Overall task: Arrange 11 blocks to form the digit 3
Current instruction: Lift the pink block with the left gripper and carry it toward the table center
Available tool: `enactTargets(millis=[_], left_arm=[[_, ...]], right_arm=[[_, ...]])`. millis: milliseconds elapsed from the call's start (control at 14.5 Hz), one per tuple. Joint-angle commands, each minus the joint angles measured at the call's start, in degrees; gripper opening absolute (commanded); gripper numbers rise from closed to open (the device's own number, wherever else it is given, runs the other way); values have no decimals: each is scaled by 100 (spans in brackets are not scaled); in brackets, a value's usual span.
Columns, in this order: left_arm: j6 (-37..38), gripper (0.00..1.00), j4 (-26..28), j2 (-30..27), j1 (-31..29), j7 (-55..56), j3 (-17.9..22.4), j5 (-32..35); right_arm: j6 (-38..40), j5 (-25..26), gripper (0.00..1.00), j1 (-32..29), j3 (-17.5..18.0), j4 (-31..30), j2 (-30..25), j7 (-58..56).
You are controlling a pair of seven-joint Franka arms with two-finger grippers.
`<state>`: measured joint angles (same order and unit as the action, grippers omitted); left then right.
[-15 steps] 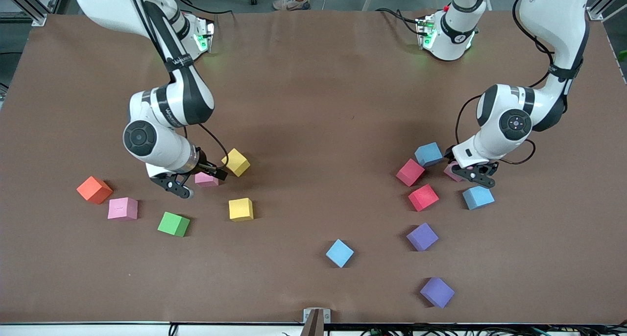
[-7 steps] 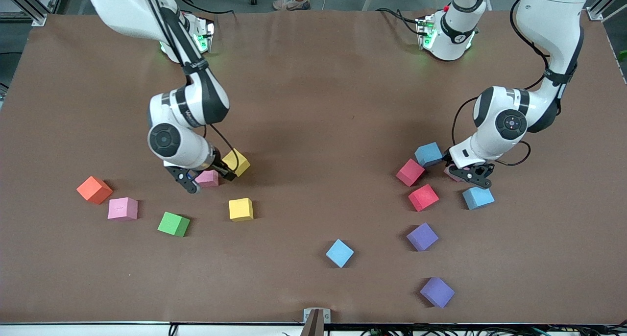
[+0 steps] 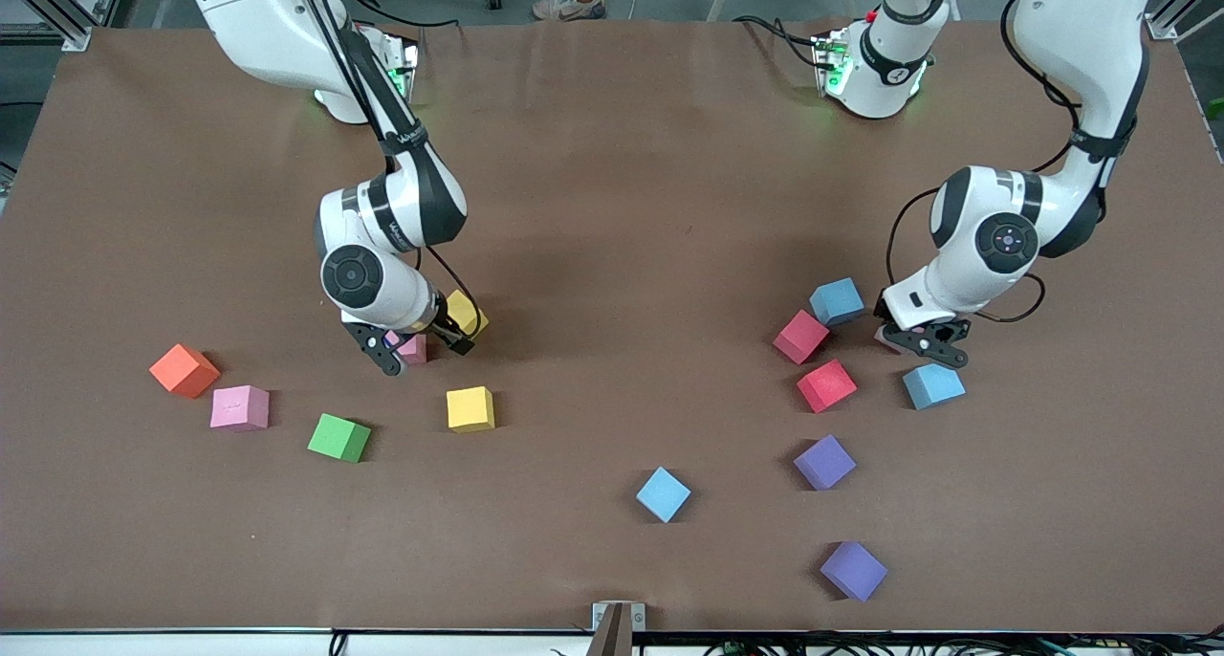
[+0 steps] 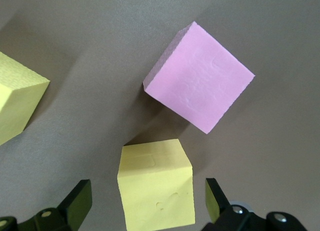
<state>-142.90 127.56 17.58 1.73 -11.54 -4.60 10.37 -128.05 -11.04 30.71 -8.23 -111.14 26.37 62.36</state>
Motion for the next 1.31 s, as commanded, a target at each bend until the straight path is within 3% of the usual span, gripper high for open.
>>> enactTargets(millis=[0, 275, 482, 688, 1033, 1239], left_arm=[[1050, 34, -300, -544, 29, 352, -58, 70], [2336, 34, -1170, -607, 11, 1704, -742, -209], [2390, 34, -1390, -555, 29, 2934, -1410, -869], [2303, 34, -1645, -274, 169, 4340, -2157, -958], [1880, 34, -2294, 708, 1362, 6212, -2300, -888], [1889, 34, -3322, 1745, 2153, 7434, -2229, -635]], right_arm=[[-158, -91, 100, 32, -4, -189, -70, 57], [-272, -91, 100, 49, -3, -347, -79, 57], [-563, -100, 100, 207, -3, -505, -88, 66], [-563, -108, 100, 207, -3, -514, -79, 75], [-624, -100, 96, 207, -3, -611, -79, 75], [-616, -100, 80, 207, -3, -620, -70, 75]])
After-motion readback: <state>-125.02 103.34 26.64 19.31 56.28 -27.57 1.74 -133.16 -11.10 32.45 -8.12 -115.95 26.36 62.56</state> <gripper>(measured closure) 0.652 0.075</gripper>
